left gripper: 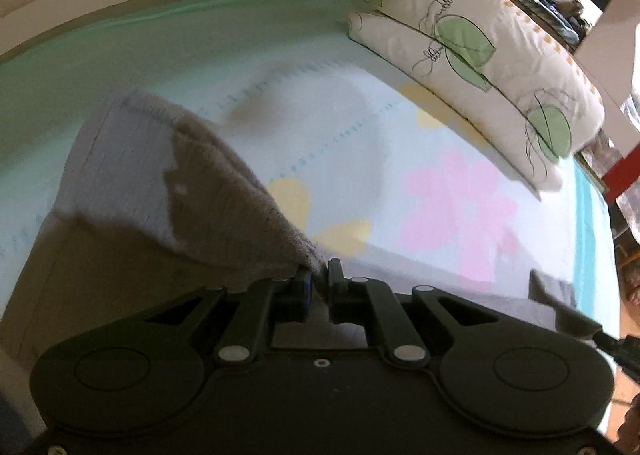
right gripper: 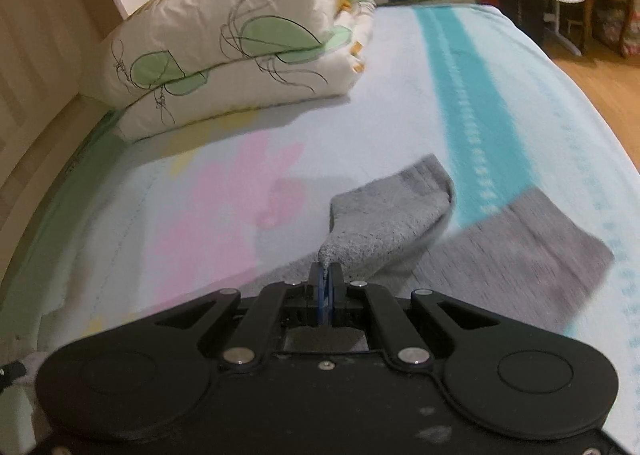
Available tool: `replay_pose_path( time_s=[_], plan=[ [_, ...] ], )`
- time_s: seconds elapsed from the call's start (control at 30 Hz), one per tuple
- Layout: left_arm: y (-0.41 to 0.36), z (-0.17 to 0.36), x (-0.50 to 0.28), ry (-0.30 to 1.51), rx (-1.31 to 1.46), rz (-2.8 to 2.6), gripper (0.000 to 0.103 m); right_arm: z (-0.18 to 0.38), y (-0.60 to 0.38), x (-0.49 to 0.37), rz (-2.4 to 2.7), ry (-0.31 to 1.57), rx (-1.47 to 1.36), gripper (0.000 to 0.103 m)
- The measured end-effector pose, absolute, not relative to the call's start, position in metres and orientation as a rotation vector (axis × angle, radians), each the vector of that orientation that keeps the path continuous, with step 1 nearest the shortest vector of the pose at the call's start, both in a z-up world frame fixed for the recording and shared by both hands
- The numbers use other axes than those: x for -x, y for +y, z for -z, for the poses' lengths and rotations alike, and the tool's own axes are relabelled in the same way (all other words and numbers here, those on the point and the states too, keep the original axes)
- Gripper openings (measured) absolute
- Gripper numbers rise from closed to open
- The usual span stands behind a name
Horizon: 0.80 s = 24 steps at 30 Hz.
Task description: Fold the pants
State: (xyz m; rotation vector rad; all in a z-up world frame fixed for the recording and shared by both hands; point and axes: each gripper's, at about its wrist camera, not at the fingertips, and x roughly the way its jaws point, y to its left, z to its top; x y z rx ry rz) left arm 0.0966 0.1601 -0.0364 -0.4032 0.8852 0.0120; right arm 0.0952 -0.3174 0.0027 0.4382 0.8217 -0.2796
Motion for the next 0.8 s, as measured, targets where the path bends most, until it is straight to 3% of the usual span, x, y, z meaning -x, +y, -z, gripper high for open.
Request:
replay_pose_path(
  time_s=[0.4,0.8],
  plan=[
    [0.129,0.098,-0.038,1.011,0.313,-0.035,0.010,0.051,-0.306,-0.057,0.329,0.898,-0.320,0.002],
    [0.115,0.120,-0.049,1.079,0.264,-0.039,0.011,0.077,-0.309,-0.053,0.363,0.949,-0.328,0.002]
  ],
)
